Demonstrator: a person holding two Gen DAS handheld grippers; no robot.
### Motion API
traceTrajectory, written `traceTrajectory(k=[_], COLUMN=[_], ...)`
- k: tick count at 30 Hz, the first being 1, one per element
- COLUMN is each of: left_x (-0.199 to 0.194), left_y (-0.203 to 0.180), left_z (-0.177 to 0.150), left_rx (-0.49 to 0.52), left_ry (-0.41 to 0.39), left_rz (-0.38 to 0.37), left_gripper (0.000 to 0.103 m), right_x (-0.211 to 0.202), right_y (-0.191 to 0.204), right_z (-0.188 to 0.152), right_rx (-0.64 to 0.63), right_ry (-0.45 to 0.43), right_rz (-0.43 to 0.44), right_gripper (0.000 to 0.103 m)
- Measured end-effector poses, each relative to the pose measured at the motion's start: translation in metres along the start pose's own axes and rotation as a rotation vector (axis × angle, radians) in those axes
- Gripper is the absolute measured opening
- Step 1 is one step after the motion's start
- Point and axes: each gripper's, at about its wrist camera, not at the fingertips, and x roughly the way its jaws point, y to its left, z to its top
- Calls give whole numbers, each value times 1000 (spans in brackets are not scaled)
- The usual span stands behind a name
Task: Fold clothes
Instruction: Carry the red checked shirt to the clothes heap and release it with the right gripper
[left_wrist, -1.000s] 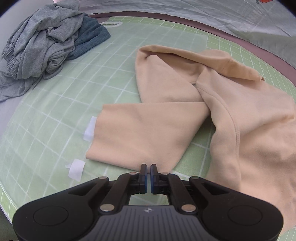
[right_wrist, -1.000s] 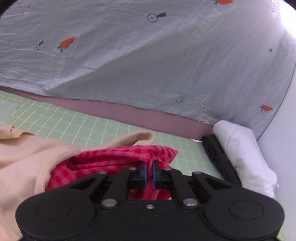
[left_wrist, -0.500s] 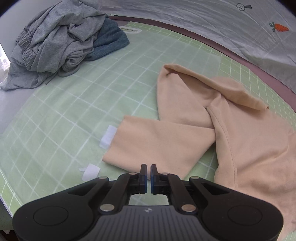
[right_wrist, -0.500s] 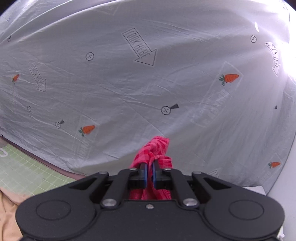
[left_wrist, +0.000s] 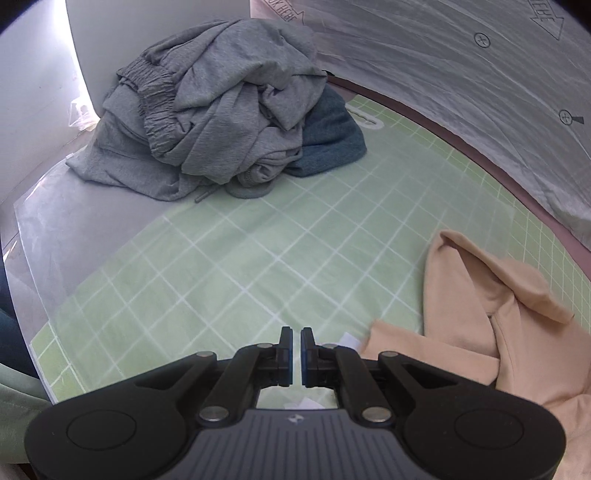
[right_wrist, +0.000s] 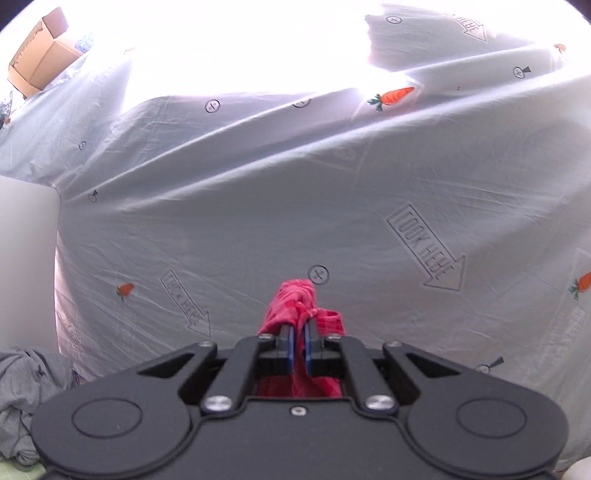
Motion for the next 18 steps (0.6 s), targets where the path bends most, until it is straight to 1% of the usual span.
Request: traceTrajectory(k=[3, 10, 13, 16, 17, 18], left_x=[1, 8, 13, 19, 22, 25], left_y=[25, 79, 101, 121, 127, 131], left_z=[15, 50, 65, 77, 80, 82], left_rx=[-32, -98, -127, -160, -171, -183], left_ry=[-4, -8, -14, -20, -21, -19], left_rz=[16, 55, 77, 101, 108, 115], left_gripper=[7, 7, 7, 7, 7, 7], right_x=[21, 68, 85, 105, 112, 121], right_y=[34, 134, 176, 224, 241, 259], right_z=[14, 22, 15, -4, -16, -33], right_rx=[22, 61, 87, 105, 108, 119], right_ry=[-16, 14, 41, 91, 128, 189], right_rz=[74, 246, 320, 401, 430, 467], right_gripper=[6, 6, 6, 6, 6, 6])
